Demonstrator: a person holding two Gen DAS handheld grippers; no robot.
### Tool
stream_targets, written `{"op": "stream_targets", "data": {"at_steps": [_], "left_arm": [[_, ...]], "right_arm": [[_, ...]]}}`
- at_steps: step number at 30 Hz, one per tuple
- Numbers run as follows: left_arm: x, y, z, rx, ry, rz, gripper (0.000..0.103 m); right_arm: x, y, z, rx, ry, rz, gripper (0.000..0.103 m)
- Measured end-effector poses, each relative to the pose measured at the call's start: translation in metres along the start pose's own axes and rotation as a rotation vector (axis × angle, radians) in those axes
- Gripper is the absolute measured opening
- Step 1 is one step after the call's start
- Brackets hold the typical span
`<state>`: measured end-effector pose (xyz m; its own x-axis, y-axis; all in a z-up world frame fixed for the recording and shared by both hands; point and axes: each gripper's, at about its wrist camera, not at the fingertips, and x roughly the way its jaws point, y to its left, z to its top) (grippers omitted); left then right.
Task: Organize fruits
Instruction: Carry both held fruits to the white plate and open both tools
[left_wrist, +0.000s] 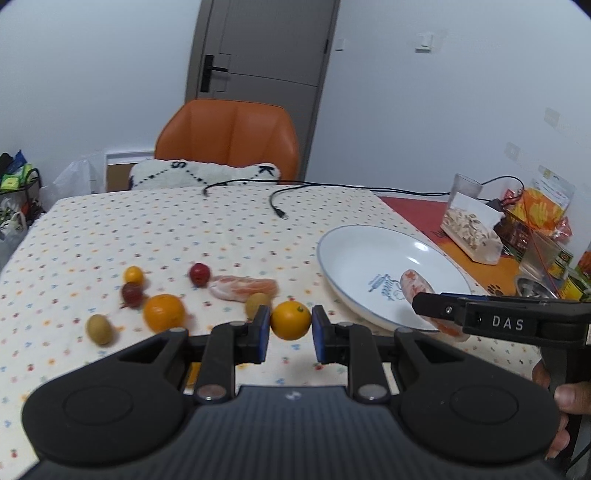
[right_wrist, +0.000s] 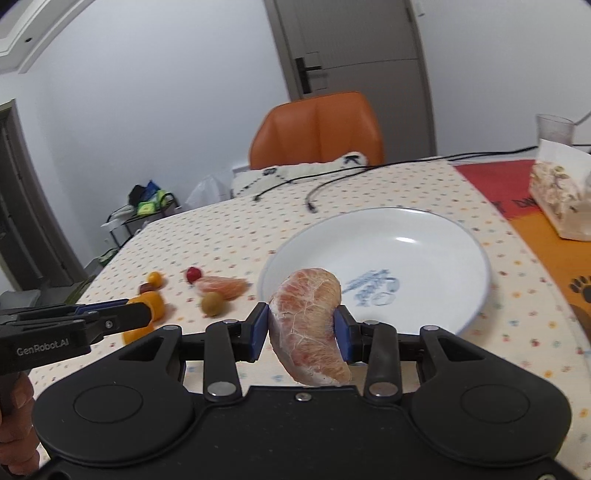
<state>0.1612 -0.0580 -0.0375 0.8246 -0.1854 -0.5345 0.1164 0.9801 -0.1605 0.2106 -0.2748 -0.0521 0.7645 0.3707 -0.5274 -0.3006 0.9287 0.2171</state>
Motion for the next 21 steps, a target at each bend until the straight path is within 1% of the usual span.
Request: {"op": "stream_targets", "data": {"at_steps": [4, 14, 21], "left_arm": [[0.015, -0.009, 0.000, 0.013, 0.022, -0.024, 0.022], [0.050, -0.036, 0.013, 0.068, 0.042, -0.057, 0.022], [0.069, -0.057, 0.022, 0.099, 0.041, -0.083, 0.022]], "right_arm": [[0.003, -0.015, 0.000, 0.013, -0.003, -0.047, 0.036], [0.007, -0.046, 0.003, 0.024, -0.035, -0.123, 0.036], [0.014, -0.059, 0.010, 0.034, -0.068, -0.142, 0.037]]}}
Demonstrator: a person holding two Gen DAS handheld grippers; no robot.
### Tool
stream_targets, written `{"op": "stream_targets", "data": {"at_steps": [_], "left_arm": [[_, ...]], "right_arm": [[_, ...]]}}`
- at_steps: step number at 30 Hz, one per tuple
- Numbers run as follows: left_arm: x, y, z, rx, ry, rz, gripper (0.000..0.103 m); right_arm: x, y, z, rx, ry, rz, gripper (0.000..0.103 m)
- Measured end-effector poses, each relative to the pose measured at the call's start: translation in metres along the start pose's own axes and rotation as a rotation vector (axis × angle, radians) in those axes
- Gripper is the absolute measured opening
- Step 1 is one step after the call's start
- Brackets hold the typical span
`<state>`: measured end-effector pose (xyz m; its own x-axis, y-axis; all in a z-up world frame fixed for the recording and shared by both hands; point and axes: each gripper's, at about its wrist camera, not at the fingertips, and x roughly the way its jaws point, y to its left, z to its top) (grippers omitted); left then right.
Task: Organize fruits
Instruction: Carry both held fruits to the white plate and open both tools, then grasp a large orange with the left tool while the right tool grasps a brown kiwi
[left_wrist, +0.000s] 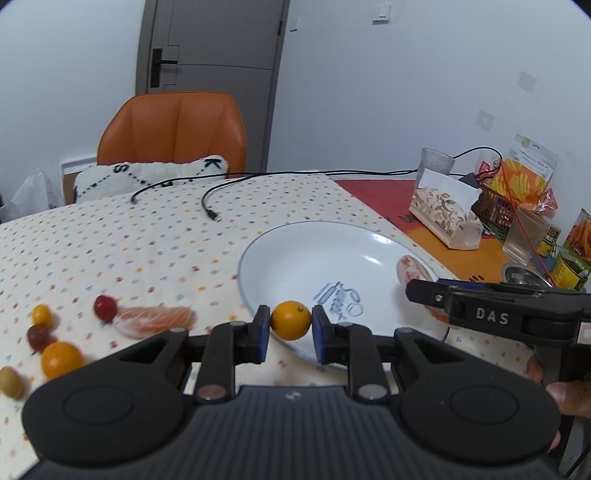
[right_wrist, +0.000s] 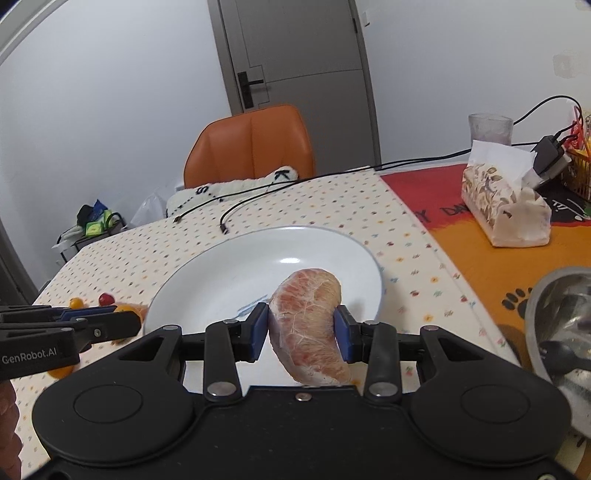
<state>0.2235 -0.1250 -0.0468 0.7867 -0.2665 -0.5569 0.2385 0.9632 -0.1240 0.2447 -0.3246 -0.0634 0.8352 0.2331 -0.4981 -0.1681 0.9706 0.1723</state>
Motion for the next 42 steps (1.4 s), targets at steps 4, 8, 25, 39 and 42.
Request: {"op": "stream_targets", "data": {"at_steps": [4, 8, 25, 39, 42], "left_arm": [[0.009, -0.008, 0.004, 0.013, 0.003, -0.012, 0.022], [0.017, -0.011, 0.006, 0.017, 0.011, -0.022, 0.022], [-0.032, 0.014, 0.003, -0.056, -0.057, 0.030, 0.072], [-0.100, 0.053, -0.015, -0.123, -0.114, 0.174, 0.085], [-0.110, 0.059, -0.019, -0.135, -0.118, 0.193, 0.085]], "right_arm": [[0.001, -0.003, 0.002, 0.018, -0.026, -0.011, 0.042], [-0.009, 0.003, 0.002, 0.002, -0.056, 0.022, 0.053], [-0.027, 0.022, -0.009, 0.042, -0.034, 0.078, 0.062], [-0.038, 0.066, -0.014, -0.005, -0.033, 0.187, 0.073], [-0.039, 0.074, -0.014, -0.011, -0.027, 0.208, 0.076]]}}
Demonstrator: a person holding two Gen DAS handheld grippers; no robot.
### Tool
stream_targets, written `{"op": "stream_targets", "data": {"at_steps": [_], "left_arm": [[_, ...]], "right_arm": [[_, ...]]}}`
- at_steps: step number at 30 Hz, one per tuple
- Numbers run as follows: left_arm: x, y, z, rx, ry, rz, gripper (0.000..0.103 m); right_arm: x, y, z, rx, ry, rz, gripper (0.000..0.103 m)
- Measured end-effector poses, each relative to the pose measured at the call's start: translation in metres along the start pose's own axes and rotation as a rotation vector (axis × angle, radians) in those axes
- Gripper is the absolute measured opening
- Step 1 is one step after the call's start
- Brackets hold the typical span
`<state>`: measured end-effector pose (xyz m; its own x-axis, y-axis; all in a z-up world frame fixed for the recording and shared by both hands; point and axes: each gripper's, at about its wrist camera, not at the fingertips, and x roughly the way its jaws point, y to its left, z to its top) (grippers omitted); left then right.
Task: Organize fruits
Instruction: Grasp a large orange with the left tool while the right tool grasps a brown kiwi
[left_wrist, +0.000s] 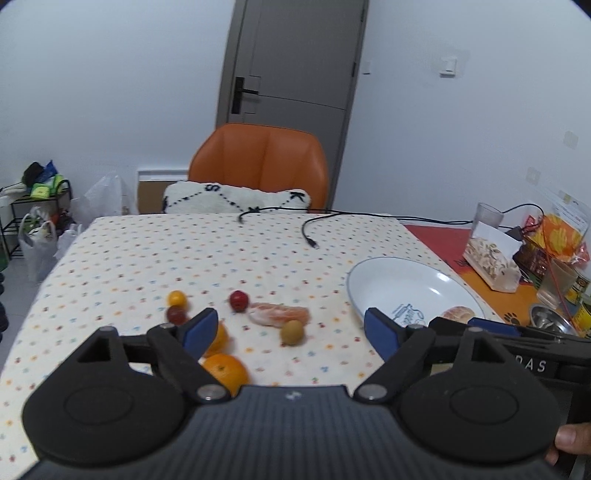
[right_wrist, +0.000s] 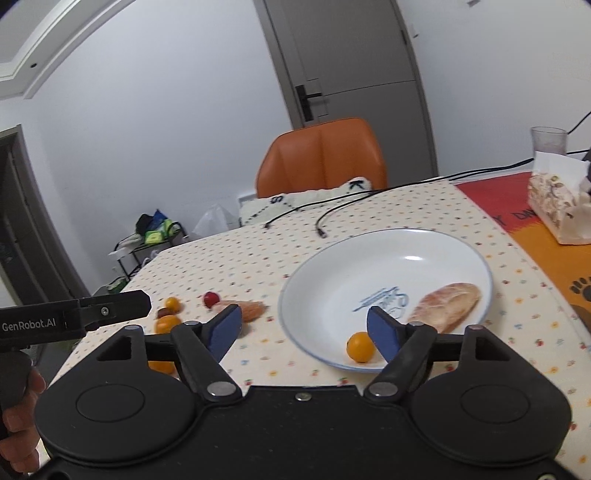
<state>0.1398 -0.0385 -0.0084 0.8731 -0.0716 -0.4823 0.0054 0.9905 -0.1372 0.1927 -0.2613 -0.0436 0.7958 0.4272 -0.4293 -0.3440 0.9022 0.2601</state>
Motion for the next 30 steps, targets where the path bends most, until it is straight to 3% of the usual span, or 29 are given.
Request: {"op": "stream_targets", "data": {"at_steps": [7, 14, 26, 30], "left_arm": [[-0.014, 0.016, -0.009, -0.023, -0.007, 0.042, 0.086], [-0.020, 0.031, -0.021, -0.058, 0.002, 0.064, 0.086], [-0.007, 0.048, -0.039, -0.087, 0.022, 0.078, 0.083], [0.001, 0.051, -0.042, -0.091, 0.032, 0.071, 0.082]], "right_arm": [[-0.001, 0.020, -0.003, -0.039, 0.006, 0.065, 0.095], [0.000, 0.031, -0.009, -0.059, 0.026, 0.104, 0.103], [0.015, 0.043, -0.021, -0.065, 0.078, 0.123, 0.103], [0.021, 0.045, -0.022, -0.074, 0.090, 0.123, 0.098]]}}
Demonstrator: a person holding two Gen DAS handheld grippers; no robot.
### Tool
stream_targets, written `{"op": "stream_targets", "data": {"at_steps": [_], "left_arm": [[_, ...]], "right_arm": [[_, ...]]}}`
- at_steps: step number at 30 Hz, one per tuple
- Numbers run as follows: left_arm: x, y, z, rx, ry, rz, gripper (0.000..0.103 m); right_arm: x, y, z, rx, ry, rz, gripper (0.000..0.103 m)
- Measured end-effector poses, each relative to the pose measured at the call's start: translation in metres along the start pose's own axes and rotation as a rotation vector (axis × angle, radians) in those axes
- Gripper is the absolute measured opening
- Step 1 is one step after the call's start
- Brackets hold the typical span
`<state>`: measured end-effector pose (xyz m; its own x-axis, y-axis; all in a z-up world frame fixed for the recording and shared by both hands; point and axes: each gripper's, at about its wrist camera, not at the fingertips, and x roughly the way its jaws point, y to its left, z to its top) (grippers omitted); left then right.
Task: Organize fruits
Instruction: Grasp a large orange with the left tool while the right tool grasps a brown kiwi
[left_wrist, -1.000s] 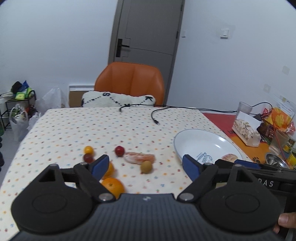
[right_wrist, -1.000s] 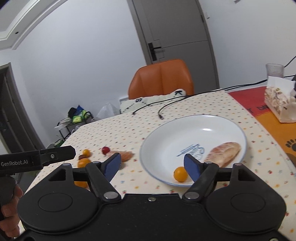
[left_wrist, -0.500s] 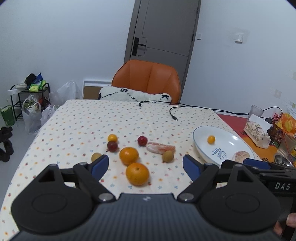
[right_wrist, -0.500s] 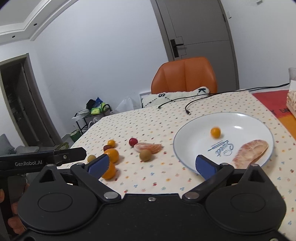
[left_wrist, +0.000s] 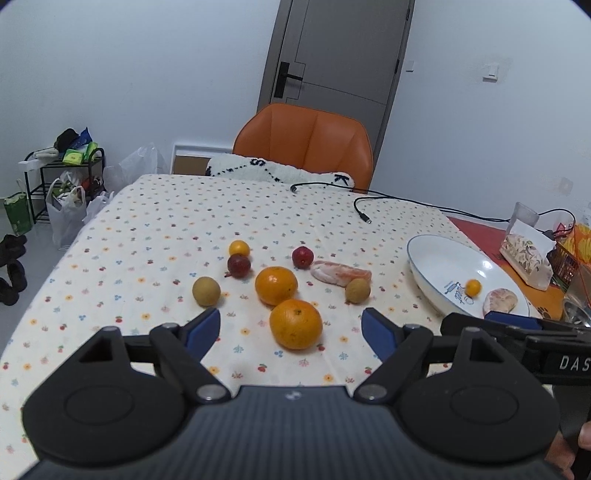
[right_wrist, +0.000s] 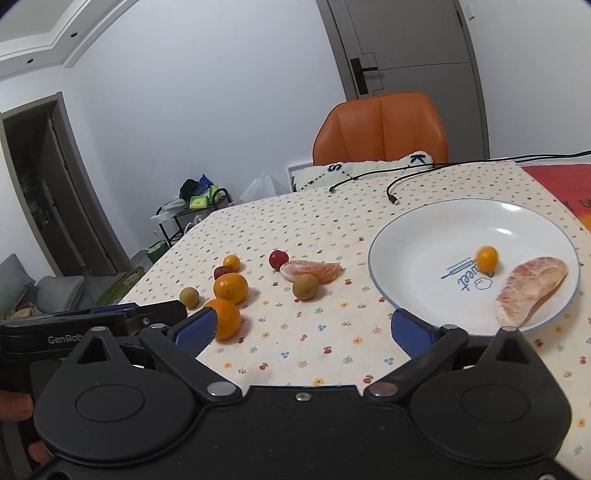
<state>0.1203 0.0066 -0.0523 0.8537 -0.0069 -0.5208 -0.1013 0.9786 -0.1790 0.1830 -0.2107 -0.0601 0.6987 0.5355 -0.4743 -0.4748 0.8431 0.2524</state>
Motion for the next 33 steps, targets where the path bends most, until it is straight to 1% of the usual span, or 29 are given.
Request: {"op": "stream_targets", "data": {"at_steps": [1, 5, 9, 14, 18, 21, 22, 23, 25, 28, 33], "left_arm": [[0.002, -0.001, 0.000, 0.004, 0.001, -0.001, 0.081], [0.013, -0.002, -0.001, 0.004, 0.019, -0.012, 0.072], [0.024, -0.004, -0.003, 0.002, 0.036, -0.020, 0.065], [0.041, -0.005, -0.005, 0.004, 0.059, -0.021, 0.059], [0.054, -0.004, -0.007, 0.003, 0.074, -0.016, 0.056], [0.062, -0.003, -0.008, 0.001, 0.088, -0.016, 0.049], [0.064, -0.003, -0.008, 0.001, 0.093, -0.016, 0.045], [0.066, -0.003, -0.008, 0.003, 0.089, -0.011, 0.042], [0.067, -0.003, -0.007, 0.019, 0.088, -0.018, 0.041], [0.068, 0.002, -0.004, -0.006, 0.092, -0.027, 0.040], [0.063, 0.010, 0.002, -0.003, 0.085, -0.020, 0.040]], "right_arm": [[0.001, 0.001, -0.001, 0.000, 0.005, 0.000, 0.097], [0.009, 0.002, -0.001, -0.004, 0.029, -0.001, 0.085], [0.017, 0.003, 0.001, -0.019, 0.034, -0.016, 0.080], [0.028, 0.001, 0.002, -0.017, 0.049, -0.031, 0.069], [0.036, 0.000, 0.003, -0.024, 0.059, -0.035, 0.068], [0.041, -0.001, 0.004, -0.021, 0.065, -0.039, 0.067], [0.043, -0.002, 0.004, -0.021, 0.069, -0.040, 0.066], [0.045, -0.002, 0.004, -0.021, 0.072, -0.042, 0.064], [0.050, -0.002, 0.005, -0.025, 0.077, -0.046, 0.063], [0.057, -0.001, 0.007, -0.036, 0.081, -0.039, 0.057], [0.071, 0.008, 0.011, -0.071, 0.090, -0.030, 0.055]]}}
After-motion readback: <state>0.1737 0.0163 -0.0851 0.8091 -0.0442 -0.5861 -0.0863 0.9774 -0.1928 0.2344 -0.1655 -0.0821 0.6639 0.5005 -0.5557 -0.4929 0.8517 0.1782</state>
